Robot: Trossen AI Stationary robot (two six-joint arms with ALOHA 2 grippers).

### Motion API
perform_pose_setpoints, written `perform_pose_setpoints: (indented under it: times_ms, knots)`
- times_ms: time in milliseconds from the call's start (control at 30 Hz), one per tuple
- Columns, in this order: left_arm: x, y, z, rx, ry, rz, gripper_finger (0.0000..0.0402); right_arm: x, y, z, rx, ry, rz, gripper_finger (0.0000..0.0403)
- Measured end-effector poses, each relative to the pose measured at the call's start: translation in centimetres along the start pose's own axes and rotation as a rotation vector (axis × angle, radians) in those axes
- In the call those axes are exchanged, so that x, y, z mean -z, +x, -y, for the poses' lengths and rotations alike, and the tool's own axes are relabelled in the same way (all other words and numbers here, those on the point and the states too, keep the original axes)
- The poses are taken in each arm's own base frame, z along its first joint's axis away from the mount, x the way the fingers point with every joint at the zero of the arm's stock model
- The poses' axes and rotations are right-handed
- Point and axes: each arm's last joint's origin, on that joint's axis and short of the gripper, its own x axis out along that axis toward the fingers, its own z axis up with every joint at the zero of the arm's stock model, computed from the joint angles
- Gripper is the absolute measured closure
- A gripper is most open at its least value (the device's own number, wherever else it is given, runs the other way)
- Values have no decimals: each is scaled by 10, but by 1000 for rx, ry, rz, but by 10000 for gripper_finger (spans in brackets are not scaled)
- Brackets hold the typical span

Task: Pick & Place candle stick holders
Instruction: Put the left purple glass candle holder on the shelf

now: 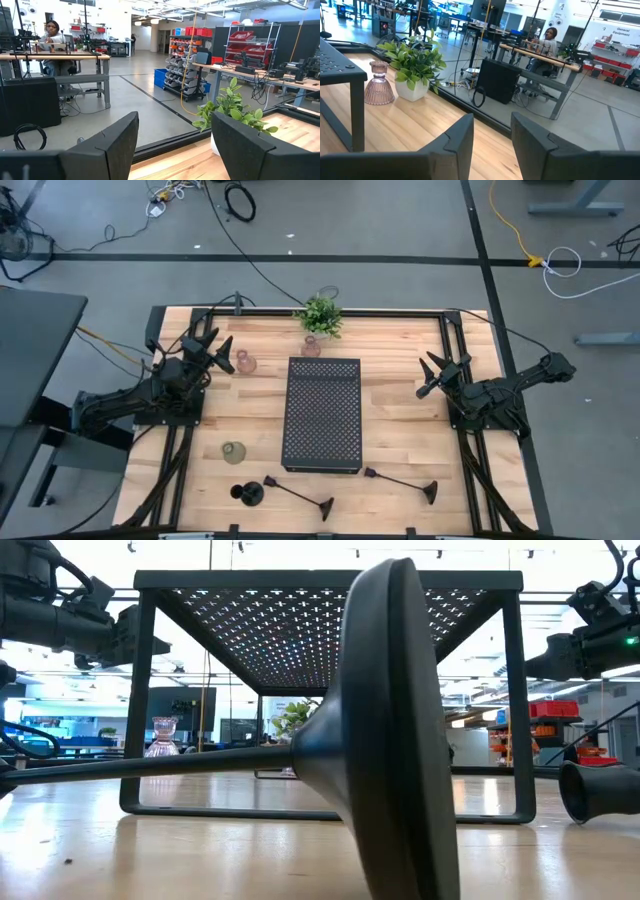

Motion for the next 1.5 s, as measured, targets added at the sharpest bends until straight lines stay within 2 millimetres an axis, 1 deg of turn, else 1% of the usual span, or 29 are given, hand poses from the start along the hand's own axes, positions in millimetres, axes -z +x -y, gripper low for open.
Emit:
perform_pose_setpoints:
  times_ms: [200, 333, 433, 500, 600, 700, 767, 833, 900, 1067, 1267, 1367, 1500]
  knots:
    - [-7, 0, 0, -9, -52, 53, 149, 0, 0, 0, 0, 0, 0, 273]
    - [-2, 0, 2, 52, -182, 10, 149, 0, 0, 0, 0, 0, 0, 273]
    - [3, -1, 5, 144, -112, -43, 151, 0, 0, 0, 0, 0, 0, 273]
    - [1, -3, 6, 205, -81, -119, 157, 0, 0, 0, 0, 0, 0, 273]
    - [2, -9, 5, 270, -29, -307, 172, 0, 0, 0, 0, 0, 0, 273]
    - [-9, -14, 3, 295, -48, -395, 188, 0, 0, 0, 0, 0, 0, 273]
    - [-8, -17, 4, 306, -61, -474, 195, 0, 0, 0, 0, 0, 0, 273]
    - [-6, -17, 6, 333, -63, -506, 198, 0, 0, 0, 0, 1, 0, 273]
    - [-5, -15, 9, 320, -36, -522, 200, 0, 0, 0, 0, 1, 0, 273]
    - [9, -13, 15, 301, 48, -673, 200, 0, 0, 0, 0, 0, 0, 273]
    - [29, -6, 24, 214, 216, -824, 200, 0, 0, 0, 0, 0, 0, 273]
    - [37, -3, 25, 154, 279, -864, 200, 0, 0, 0, 0, 0, 0, 273]
    - [41, 0, 26, 55, 299, -854, 198, 0, 0, 0, 0, 0, 0, 273]
